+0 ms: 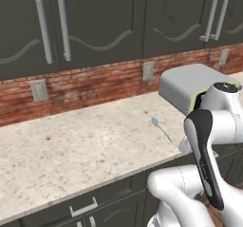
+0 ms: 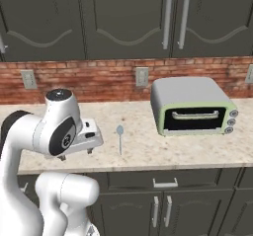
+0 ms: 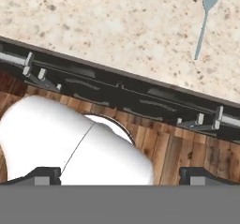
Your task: Take the fork and place it on the left side of the plate. Then take the spoon and place it on the right side of the plate. Make sure they're directly next to the plate.
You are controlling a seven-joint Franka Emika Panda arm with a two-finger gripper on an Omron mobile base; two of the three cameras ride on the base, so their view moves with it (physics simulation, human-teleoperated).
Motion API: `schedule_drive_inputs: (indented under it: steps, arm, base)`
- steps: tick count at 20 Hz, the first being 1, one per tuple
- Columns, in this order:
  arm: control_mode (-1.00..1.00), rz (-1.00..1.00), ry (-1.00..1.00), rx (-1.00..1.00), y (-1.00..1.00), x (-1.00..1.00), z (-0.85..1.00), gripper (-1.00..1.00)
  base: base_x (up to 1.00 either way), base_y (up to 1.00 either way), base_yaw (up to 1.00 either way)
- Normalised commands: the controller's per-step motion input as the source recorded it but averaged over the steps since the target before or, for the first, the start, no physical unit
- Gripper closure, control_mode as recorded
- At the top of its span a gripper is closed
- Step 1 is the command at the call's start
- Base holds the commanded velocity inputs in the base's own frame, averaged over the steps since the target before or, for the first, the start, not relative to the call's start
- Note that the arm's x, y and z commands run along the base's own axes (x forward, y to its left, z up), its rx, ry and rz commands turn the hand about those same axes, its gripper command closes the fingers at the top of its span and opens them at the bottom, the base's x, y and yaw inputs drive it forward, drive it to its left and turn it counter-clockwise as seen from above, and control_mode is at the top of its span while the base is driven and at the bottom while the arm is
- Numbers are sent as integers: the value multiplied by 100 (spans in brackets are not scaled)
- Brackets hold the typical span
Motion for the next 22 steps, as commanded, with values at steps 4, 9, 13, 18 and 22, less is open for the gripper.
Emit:
schedule_drive_inputs:
  steps: [4, 9, 13, 18, 22]
  arm:
    - [-100, 7, 10, 0, -14, 59, -2, -100]
    - [-100, 0, 17, 0, -1, 77, -9, -100]
    - [-100, -5, 18, 0, 0, 74, -21, -100]
    - [-100, -9, 10, 0, -1, 67, -34, -100]
    - [-100, -8, 8, 0, -5, 61, -37, -100]
  base:
    - [0, 0, 0]
    - [0, 0, 0]
    - [0, 0, 0]
    - [0, 0, 0]
    - [0, 0, 0]
